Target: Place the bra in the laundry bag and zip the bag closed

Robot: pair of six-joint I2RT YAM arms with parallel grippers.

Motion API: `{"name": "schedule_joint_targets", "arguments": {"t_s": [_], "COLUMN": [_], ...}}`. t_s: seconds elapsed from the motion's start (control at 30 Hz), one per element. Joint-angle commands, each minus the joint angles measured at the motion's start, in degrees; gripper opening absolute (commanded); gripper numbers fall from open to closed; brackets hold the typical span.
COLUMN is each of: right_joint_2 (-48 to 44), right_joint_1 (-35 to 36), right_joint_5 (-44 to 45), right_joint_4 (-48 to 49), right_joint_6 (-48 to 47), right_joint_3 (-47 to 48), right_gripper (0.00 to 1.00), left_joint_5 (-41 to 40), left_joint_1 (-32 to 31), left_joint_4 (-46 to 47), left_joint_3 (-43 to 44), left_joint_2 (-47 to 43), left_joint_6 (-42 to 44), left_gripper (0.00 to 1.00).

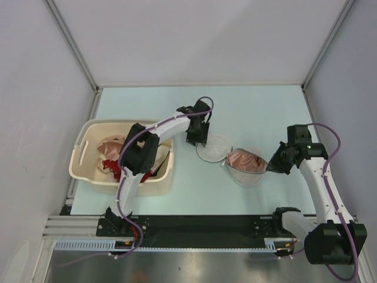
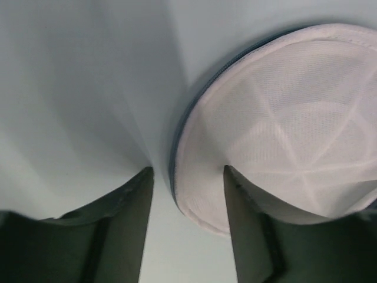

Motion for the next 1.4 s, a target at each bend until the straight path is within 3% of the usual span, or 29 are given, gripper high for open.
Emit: {"name": "schedule_joint_targets", "arguments": {"t_s": [0.0, 0.07, 0.13, 0.2, 0.3, 0.43, 0.53, 0.67, 0.8, 0.87, 0.9, 0.97, 1.0, 1.07, 1.1, 1.37], "right_joint_2": [0.41, 0.67, 1.02, 1.99, 3.92, 6.56, 9.19, 12.80, 15.00, 16.40, 16.84, 17.98, 18.43, 19.91, 20.27, 24.49], "right_joint_1": [-0.26, -0.34, -0.34, -0.34, -0.34, -0.26, -0.26, 0.53, 10.87, 13.44, 16.06, 17.84, 18.37, 18.99, 19.43, 24.53], "right_joint_5": [0.52, 0.79, 0.96, 1.14, 1.84, 6.49, 11.68, 15.54, 17.32, 14.61, 13.63, 10.03, 8.71, 4.67, 3.96, 6.23], "right_joint_4": [-0.06, -0.23, -0.24, -0.24, -0.50, -1.20, -0.94, 0.38, 8.17, 13.09, 14.86, 20.64, 22.34, 26.19, 27.44, 36.75], "right_joint_6": [-1.90, -2.43, -2.78, -3.40, -4.45, -6.38, -8.05, -9.99, -13.32, -14.03, -14.04, -12.81, -11.94, -10.09, -9.65, -7.45], "right_joint_3": [1.67, 2.20, 2.81, 3.60, 5.36, 8.78, 12.47, 18.97, 22.06, 21.71, 21.28, 18.21, 16.98, 13.46, 11.97, 1.16], "right_gripper": [0.00, 0.04, 0.06, 0.08, 0.16, 0.41, 0.54, 0.60, 0.66, 0.61, 0.49, 0.34, 0.18, 0.04, 0.00, 0.00], "left_joint_5": [5.28, 6.34, 6.78, 6.69, 6.52, 6.08, 6.43, 6.78, 7.83, 8.36, 9.06, 9.59, 9.94, 9.95, 9.95, 11.53], "left_joint_1": [0.63, 0.80, 1.06, 1.07, 1.07, 0.80, 0.19, -0.08, -0.08, -0.08, -0.16, -0.16, -0.16, -0.25, -0.25, -0.43], "left_joint_4": [6.56, 7.00, 7.09, 7.18, 7.35, 6.30, 6.21, 5.07, 4.89, 4.81, 4.72, 4.28, 4.02, 3.75, 3.49, 2.96], "left_joint_3": [-5.39, -5.83, -5.92, -6.10, -5.92, -6.36, -8.64, -8.12, -7.85, -7.59, -7.33, -6.63, -6.45, -6.36, -6.45, -6.01], "left_joint_2": [-1.72, -1.81, -2.16, -3.38, -5.23, -11.36, -16.64, -20.78, -23.43, -24.22, -24.48, -24.83, -24.92, -25.27, -25.54, -26.86], "left_joint_6": [0.77, 1.65, 2.00, 2.27, 2.62, 2.27, 2.18, 2.79, 3.41, 3.58, 3.58, 3.58, 3.58, 4.02, 4.37, 5.52], "left_gripper": [0.45, 0.35, 0.14, 0.00, 0.00, 0.00, 0.00, 0.00, 0.00, 0.00, 0.00, 0.00, 0.00, 0.00, 0.00, 0.00]}}
